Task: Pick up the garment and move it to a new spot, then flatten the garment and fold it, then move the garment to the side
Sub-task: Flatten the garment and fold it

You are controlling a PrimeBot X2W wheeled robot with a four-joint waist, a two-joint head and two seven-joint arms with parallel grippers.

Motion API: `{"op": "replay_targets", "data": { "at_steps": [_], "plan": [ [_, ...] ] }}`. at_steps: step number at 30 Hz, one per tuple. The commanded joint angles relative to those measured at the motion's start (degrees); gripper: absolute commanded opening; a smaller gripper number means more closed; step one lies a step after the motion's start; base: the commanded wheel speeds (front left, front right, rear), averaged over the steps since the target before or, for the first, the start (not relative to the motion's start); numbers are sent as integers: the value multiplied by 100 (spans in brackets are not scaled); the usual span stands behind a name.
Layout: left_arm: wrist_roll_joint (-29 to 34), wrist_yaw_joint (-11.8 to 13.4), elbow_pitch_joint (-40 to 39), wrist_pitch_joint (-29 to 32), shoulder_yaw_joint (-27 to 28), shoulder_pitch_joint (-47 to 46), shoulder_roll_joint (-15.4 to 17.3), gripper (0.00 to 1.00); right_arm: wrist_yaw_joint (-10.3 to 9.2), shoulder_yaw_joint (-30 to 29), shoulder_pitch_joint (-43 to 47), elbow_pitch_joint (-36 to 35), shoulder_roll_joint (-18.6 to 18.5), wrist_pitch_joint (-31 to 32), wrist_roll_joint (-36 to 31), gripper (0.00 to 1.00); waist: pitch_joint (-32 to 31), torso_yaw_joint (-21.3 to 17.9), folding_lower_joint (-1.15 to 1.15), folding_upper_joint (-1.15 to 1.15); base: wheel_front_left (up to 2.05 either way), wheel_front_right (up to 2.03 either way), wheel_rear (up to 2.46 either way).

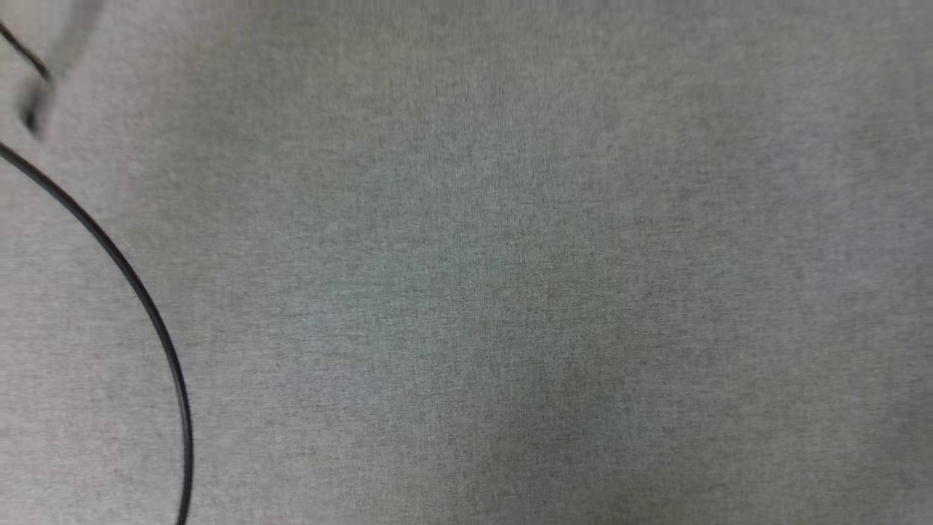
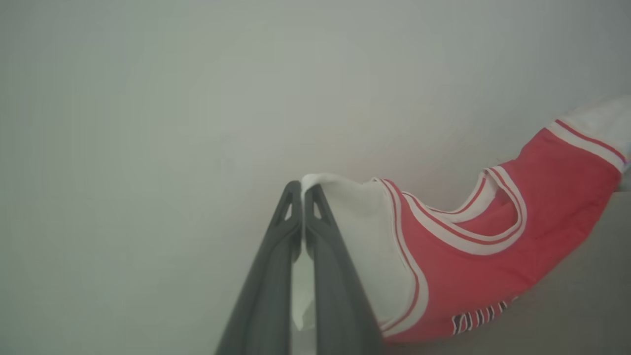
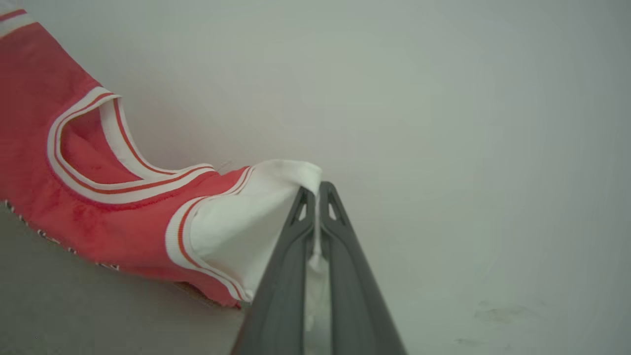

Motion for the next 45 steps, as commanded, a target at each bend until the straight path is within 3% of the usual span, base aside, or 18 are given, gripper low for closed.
{"op": "replay_targets", "data": {
  "at_steps": [1, 10, 15, 20, 33, 40, 45],
  "plan": [
    [-79, -28, -3, -106, -73, 444, 74, 0, -4, 146, 388, 17, 32, -140, 162, 0, -229, -7, -1, 0, 0, 0, 0],
    [-494, 22, -430, -329, -429, 2914, 355, 0, -4, 946, 2323, -240, -124, -470, 794, 0, -1083, -48, -1, 0, 0, 0, 0],
    [-756, 276, -1016, -390, -487, 4284, 642, 0, -4, 1495, 3341, -677, -438, -459, 1045, 0, -1561, -94, -1, 0, 0, 0, 0],
    [-1028, 503, -1562, -409, -527, 5381, 974, 0, -4, 1558, 4192, -926, -700, -594, 1246, 0, -1947, -138, -1, 0, 0, 0, 0],
    [-1446, 1353, -2811, -293, -910, 7711, 1899, 0, -5, 696, 7009, -1559, -1444, -629, 1306, 0, -2815, -89, -1, 0, 0, 0, 0],
    [-1651, 1751, -3249, -319, -990, 8438, 2188, 0, -5, -32, 8531, -2235, -1543, -375, 1048, 0, -2956, -26, -1, 0, 0, 0, 0],
    [-1682, 1916, -3479, -320, -1020, 8674, 2225, 0, -5, -566, 9307, -2711, -1365, -3, 858, 0, -2907, -19, -1, 0, 0, 0, 0]
  ]
}}
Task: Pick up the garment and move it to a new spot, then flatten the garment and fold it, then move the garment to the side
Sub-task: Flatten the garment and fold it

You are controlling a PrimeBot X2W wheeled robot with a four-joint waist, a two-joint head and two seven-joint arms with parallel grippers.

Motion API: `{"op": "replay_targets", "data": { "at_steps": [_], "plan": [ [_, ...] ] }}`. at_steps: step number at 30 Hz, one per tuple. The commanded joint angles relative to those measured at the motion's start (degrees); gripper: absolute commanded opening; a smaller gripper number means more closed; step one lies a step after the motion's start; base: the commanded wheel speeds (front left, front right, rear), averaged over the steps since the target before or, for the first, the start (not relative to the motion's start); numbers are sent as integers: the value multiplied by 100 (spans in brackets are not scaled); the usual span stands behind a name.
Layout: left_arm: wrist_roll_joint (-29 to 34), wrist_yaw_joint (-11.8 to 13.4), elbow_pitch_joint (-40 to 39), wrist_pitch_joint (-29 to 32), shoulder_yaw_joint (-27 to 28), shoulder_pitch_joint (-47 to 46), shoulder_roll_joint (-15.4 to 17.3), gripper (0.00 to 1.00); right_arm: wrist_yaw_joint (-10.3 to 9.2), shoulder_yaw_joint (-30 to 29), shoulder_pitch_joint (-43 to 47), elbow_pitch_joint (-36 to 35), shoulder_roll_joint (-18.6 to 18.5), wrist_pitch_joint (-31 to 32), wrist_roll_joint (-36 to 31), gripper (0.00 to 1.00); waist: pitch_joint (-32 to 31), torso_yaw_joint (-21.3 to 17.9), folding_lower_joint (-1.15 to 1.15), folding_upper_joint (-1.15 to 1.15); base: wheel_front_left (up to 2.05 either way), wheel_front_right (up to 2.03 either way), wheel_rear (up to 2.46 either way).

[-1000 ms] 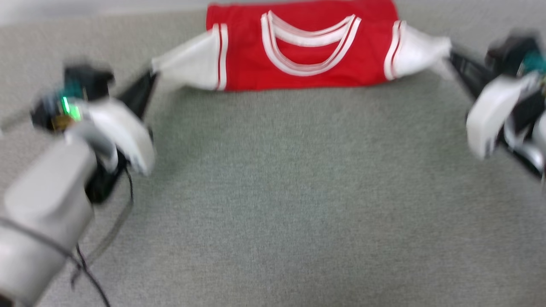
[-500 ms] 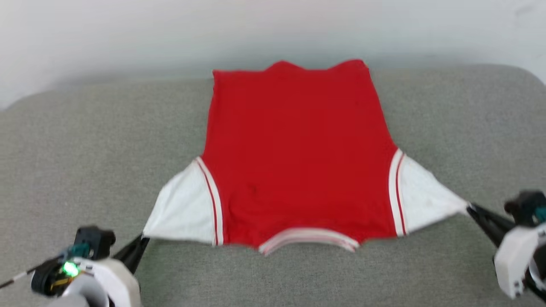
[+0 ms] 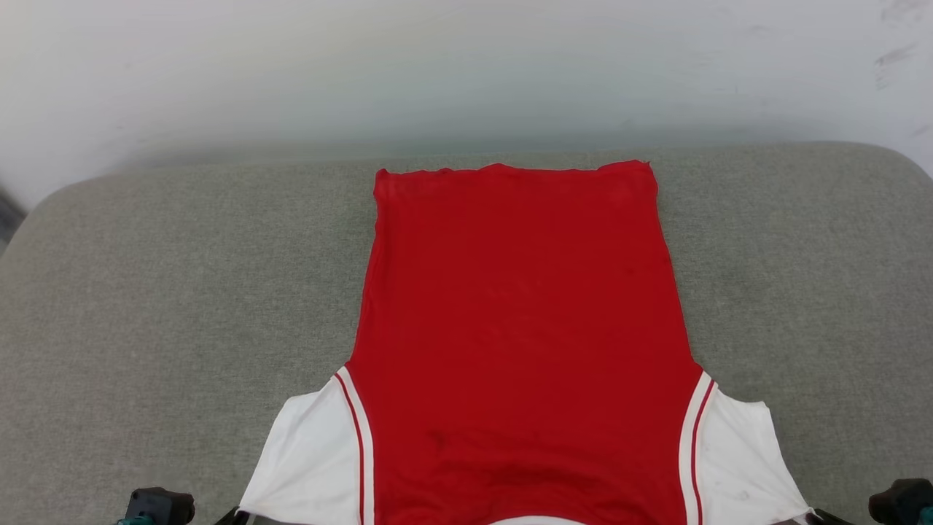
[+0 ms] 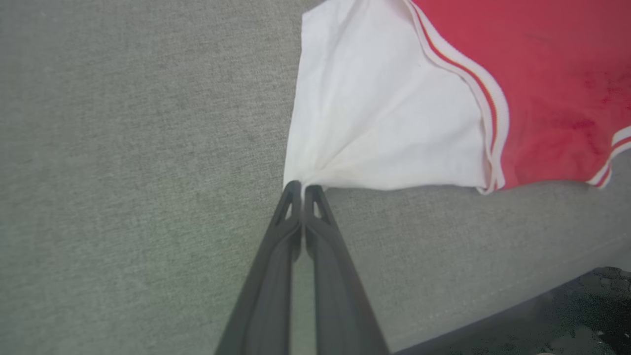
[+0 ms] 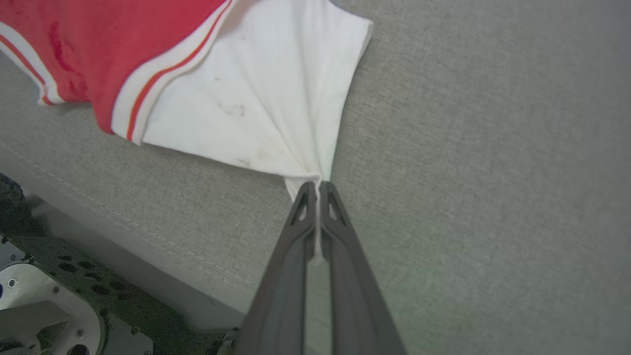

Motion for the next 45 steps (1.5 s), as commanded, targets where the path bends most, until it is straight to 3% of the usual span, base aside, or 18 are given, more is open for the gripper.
{"op": "replay_targets", "data": {
  "at_steps": [1, 2, 3, 4, 5, 14, 21, 26, 32, 41, 45],
  "plan": [
    [-24, 53, -60, -19, 45, 37, -7, 0, -6, -119, 145, -100, 82, 88, -49, 0, 27, 9, 2, 0, 0, 0, 0],
    [-15, 86, -99, -32, 60, 30, -31, 0, -6, -250, 187, -164, 136, 157, -59, 0, 41, 13, 2, 0, 0, 0, 0],
    [0, 103, -136, -38, 68, 21, -40, 0, -6, -355, 216, -238, 205, 245, -65, 7, 59, 12, 2, 0, 0, 0, 0],
    [26, 131, -176, -43, 76, 3, -48, 0, -5, -444, 207, -341, 269, 292, -133, 47, 72, 4, 2, 0, 0, 0, 0],
    [60, 153, -222, -56, 99, -37, -58, 0, -5, -526, 188, -427, 303, 333, -195, 100, 85, 0, 2, 0, 0, 0, 0],
    [321, 406, -768, -110, 357, -405, -127, 0, -5, -1856, -514, -1415, 378, 770, -372, 100, 452, 125, 2, 0, 0, 0, 0],
    [665, 664, -1284, -121, 554, -725, -63, 0, -5, -2778, -2017, -1985, 290, 1377, -201, 100, 1139, 341, 2, 0, 0, 0, 0],
    [922, 811, -1614, -140, 728, -908, -80, 0, -5, -2617, -3472, -1662, 155, 2308, 183, 100, 1729, 514, 2, 0, 0, 0, 0],
    [1118, 879, -1922, -151, 922, -1092, -222, 0, -5, -1897, -5115, -887, 17, 4170, 585, 100, 2388, 758, 2, 0, 0, 0, 0],
    [1440, 717, -2216, -153, 1270, -1357, -480, 0, -4, -1572, -7022, 384, 598, 6314, 391, 100, 3341, 1170, 2, 0, 0, 0, 0],
    [1671, 655, -2262, -150, 1365, -1431, -631, 0, -4, -1588, -7438, 704, 855, 6651, 142, 100, 3661, 1305, 2, 0, 0, 0, 0]
  ]
}}
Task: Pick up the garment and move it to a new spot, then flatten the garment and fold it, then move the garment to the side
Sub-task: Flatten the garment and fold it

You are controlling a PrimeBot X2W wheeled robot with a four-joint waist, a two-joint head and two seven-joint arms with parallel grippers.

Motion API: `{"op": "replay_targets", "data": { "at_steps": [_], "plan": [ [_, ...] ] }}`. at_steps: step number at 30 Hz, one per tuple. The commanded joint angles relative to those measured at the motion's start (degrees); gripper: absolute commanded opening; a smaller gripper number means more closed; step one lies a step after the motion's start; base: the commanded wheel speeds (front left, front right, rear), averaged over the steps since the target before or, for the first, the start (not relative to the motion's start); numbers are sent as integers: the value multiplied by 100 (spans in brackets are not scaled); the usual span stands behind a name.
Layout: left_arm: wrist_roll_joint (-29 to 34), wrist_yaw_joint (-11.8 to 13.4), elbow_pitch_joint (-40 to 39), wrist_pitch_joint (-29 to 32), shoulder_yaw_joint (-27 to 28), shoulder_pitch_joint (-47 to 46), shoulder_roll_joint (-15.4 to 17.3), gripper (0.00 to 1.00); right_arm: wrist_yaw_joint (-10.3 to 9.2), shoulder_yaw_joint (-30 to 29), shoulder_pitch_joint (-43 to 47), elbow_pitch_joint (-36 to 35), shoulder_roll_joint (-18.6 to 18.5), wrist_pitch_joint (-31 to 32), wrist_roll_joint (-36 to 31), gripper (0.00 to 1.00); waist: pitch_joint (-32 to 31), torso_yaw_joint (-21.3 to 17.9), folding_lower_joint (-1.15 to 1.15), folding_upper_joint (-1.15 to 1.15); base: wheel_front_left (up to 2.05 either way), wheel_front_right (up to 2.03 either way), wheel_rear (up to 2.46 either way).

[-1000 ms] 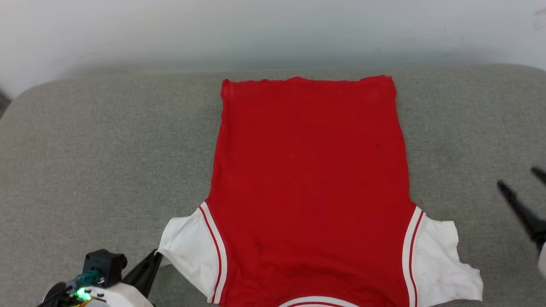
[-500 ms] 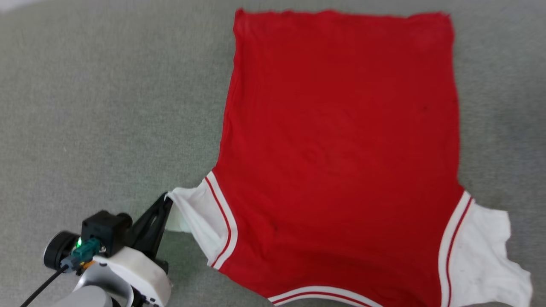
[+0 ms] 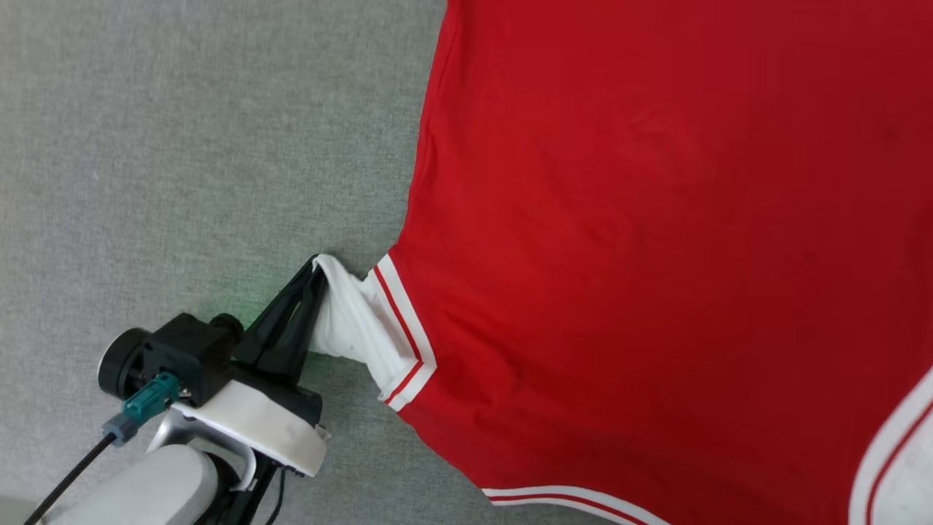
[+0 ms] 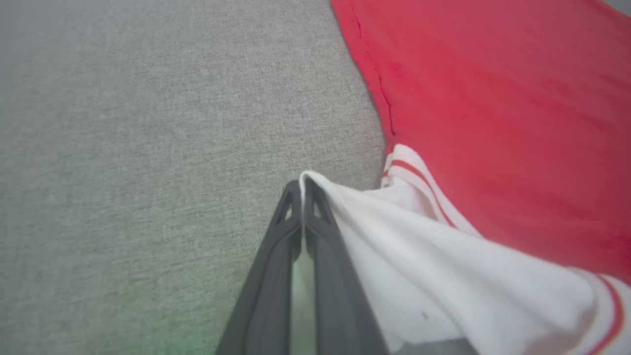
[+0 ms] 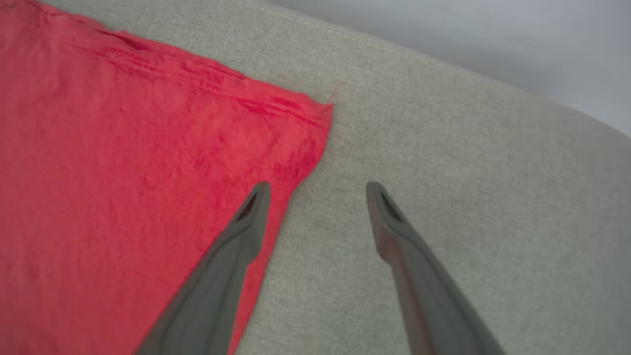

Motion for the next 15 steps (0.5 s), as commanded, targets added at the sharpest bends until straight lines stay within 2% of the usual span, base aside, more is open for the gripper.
{"op": "replay_targets", "data": {
  "at_steps": [1, 7, 13, 15],
  "plan": [
    [103, -33, -30, -19, 72, -97, -96, 0, -2, -37, -134, 136, 101, 74, -81, 100, 375, 241, -2, 0, 0, 0, 0],
    [357, -63, -36, -16, 177, -86, -295, 0, -2, -28, 126, 431, 202, 159, -222, 100, 558, 350, -2, 0, 0, 0, 0],
    [522, -93, -9, -14, 318, 20, -392, 0, -2, 211, 691, 540, 51, 170, -79, 100, 571, 343, -2, 0, 0, 0, 0],
    [564, -114, -3, -14, 370, 44, -410, 0, -1, 222, 652, 463, -6, 73, -36, 0, 534, 325, -2, 0, 0, 0, 0]
  ]
}}
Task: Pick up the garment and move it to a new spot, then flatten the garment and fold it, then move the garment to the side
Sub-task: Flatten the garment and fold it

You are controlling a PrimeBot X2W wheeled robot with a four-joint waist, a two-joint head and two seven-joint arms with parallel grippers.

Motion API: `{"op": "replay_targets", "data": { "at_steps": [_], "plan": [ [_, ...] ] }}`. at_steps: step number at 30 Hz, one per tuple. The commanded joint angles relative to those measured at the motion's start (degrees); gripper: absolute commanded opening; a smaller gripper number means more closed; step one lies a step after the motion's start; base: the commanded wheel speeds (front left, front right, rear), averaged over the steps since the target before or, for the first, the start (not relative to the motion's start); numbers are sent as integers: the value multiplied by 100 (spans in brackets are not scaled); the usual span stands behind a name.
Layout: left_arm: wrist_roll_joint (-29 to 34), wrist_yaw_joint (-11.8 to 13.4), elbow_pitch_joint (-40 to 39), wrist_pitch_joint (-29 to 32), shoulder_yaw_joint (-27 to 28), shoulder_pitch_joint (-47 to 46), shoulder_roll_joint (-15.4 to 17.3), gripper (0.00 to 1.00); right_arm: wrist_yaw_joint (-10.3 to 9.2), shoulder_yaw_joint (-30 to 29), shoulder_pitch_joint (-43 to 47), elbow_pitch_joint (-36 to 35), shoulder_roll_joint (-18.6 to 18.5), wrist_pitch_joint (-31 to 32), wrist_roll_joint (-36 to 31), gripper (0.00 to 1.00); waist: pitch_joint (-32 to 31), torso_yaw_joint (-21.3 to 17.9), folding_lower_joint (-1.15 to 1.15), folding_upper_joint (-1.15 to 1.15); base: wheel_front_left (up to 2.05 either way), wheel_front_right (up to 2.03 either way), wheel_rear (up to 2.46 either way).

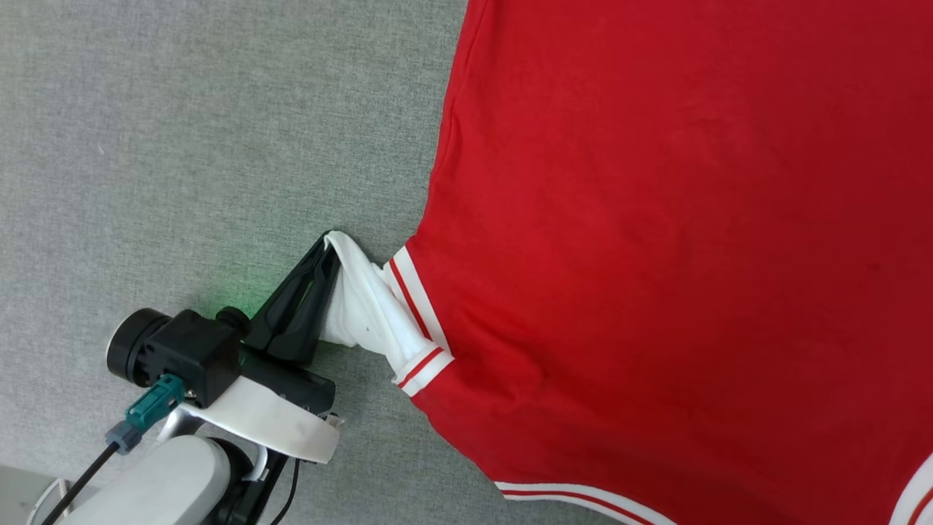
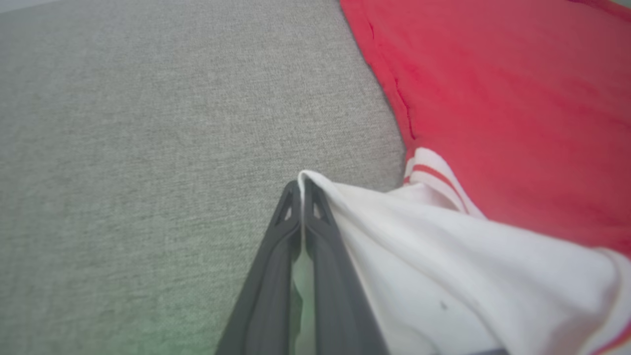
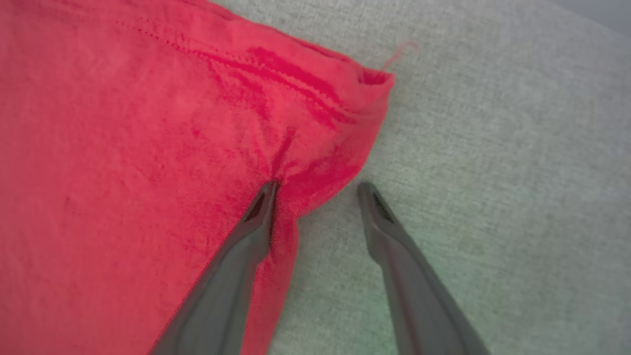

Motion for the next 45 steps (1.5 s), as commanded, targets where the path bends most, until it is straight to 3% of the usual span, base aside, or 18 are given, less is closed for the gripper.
{"op": "replay_targets", "data": {
  "at_steps": [1, 8, 14, 20, 24, 29, 35, 41, 42, 43, 45],
  "plan": [
    [10, -16, 50, -1, 33, 61, -10, 0, -2, 151, 413, 193, 33, 63, 21, 0, -47, -19, 0, 0, 0, 0, 0],
    [50, -33, 171, -5, 116, 299, -99, 0, -2, 273, 228, 64, -102, -320, 118, 0, -602, -153, 0, 0, 0, 0, 0],
    [-25, 14, 273, -6, 176, 619, -82, 0, -2, 790, 798, -441, -490, -646, 600, 0, -1330, -364, 0, 0, 0, 0, 0],
    [-122, 96, 322, -6, 191, 933, -26, 0, -2, 1222, 2052, -1425, -1321, -1088, 1255, 0, -1919, -626, 0, 0, 0, 0, 0],
    [-197, 175, 334, -6, 237, 1158, 24, 0, -2, 1216, 3105, -1925, -1880, -1440, 1574, 0, -2213, -807, 0, 0, 0, 0, 0],
    [-234, 253, 317, -6, 340, 1426, 110, 0, -2, 1030, 4624, -2225, -2303, -1937, 1844, 0, -2448, -1030, 0, 0, 0, 0, 0],
    [-255, 297, 278, -6, 439, 1588, 181, 0, -2, 842, 6395, -2211, -2146, -2478, 1997, 0, -2509, -1212, 0, 0, 0, 0, 0],
    [-253, 296, 274, -6, 524, 1675, 162, 0, -2, 595, 7226, -2117, -1700, -2869, 1905, 0, -2467, -1343, 0, 0, 0, 0, 0],
    [-250, 292, 278, -6, 533, 1677, 160, 0, -3, 471, 7254, -2069, -1628, -2910, 1898, 16, -2464, -1357, 0, 0, 0, 0, 0],
    [-249, 286, 282, -6, 537, 1678, 161, 0, -3, 329, 7257, -2039, -1561, -2909, 1928, 100, -2466, -1366, 0, 0, 0, 0, 0],
    [-248, 277, 287, -6, 547, 1693, 169, 0, -3, 37, 7149, -2143, -1487, -2949, 1941, 100, -2471, -1373, 0, 0, 0, 0, 0]
  ]
}}
